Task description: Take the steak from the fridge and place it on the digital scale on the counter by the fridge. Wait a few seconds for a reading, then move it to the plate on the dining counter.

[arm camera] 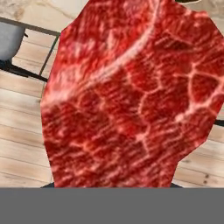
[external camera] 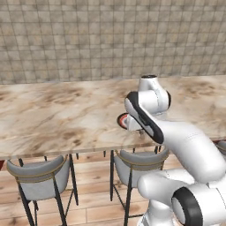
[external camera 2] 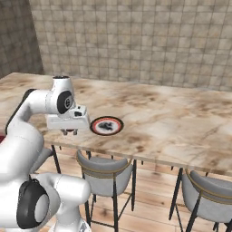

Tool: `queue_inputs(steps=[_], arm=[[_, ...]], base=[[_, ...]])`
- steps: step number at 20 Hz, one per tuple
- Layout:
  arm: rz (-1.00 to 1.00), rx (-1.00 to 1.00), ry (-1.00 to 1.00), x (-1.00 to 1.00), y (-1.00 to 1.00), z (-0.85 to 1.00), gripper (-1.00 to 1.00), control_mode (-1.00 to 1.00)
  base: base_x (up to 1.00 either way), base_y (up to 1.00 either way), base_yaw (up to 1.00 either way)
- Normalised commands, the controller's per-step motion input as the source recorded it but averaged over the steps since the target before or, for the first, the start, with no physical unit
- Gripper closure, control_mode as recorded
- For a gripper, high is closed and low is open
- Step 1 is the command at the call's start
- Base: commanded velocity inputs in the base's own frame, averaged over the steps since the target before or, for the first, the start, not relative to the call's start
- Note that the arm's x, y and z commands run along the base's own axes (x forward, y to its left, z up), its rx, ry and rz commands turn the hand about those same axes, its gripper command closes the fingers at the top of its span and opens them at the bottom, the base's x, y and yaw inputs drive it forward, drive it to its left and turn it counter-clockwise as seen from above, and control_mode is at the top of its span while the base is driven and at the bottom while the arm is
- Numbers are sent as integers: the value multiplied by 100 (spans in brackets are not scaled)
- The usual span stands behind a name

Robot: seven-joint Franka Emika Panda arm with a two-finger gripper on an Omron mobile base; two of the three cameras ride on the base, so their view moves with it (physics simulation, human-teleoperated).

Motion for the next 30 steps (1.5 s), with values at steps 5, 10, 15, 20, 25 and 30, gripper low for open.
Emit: queue_inputs(steps=[5, 10, 15, 20, 25, 30], arm=[[0, 8, 4, 100, -22, -2, 100, -100], [0, 16, -1, 97, -43, -16, 100, -100], [0, 3, -2, 67, -14, -4, 100, -100], [1, 0, -11, 30, 0, -11, 100, -100], [2, 0, -20, 14, 0, -31, 100, -100], [0, 0, -19, 21, 0, -63, 100, -100]], base=[[0, 0, 0], [0, 0, 0], [0, 0, 0], [0, 0, 0], [0, 0, 0], [0, 0, 0]])
